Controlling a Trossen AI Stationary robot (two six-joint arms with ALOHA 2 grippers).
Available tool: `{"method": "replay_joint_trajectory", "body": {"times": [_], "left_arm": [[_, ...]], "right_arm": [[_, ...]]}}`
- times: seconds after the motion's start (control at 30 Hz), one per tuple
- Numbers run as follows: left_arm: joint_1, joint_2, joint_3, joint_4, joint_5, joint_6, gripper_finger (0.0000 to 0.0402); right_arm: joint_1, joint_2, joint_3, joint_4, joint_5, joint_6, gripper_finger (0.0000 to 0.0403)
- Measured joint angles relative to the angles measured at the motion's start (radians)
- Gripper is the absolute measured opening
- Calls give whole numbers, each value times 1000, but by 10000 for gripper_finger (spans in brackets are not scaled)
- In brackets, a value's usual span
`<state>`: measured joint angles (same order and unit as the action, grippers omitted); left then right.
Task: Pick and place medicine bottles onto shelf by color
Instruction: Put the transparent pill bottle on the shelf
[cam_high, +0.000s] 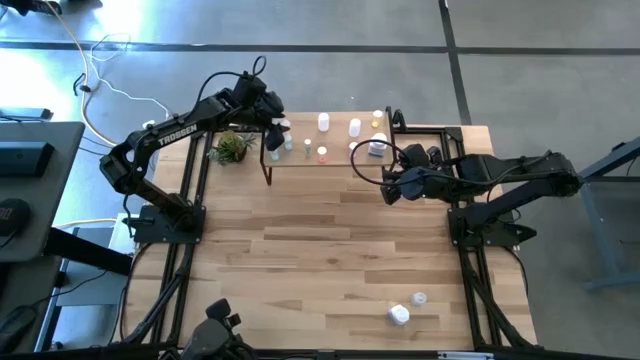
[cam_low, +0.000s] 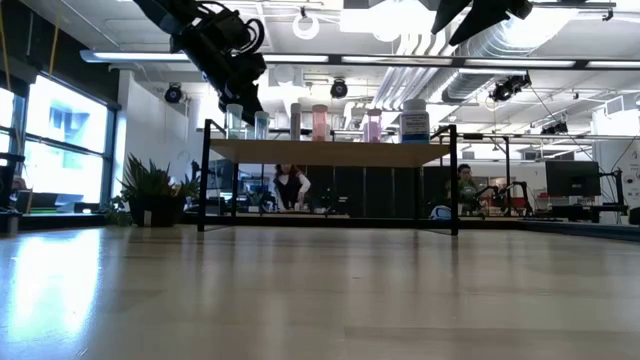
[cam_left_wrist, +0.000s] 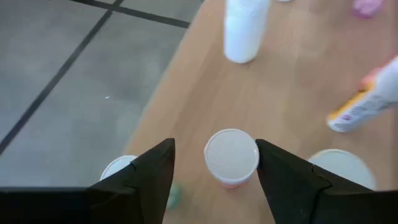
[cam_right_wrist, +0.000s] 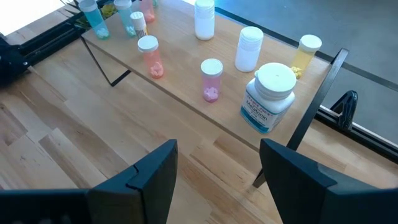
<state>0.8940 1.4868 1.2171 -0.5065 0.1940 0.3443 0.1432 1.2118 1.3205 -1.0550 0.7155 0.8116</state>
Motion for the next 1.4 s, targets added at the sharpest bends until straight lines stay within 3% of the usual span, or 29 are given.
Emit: {"method": "replay_joint_trajectory", "body": {"times": [0.7, 1.23, 1.4], "left_arm": [[0, 0, 8, 35, 9, -50, 211], [-37, -1, 193, -27, 11, -82, 211], [-63, -1, 268, -112, 9, -97, 211]], "right_arm": [[0, 0, 0, 0, 0, 0, 220], [0, 0, 0, -1, -1, -5, 220], [0, 0, 0, -8, -78, -8, 220]]}}
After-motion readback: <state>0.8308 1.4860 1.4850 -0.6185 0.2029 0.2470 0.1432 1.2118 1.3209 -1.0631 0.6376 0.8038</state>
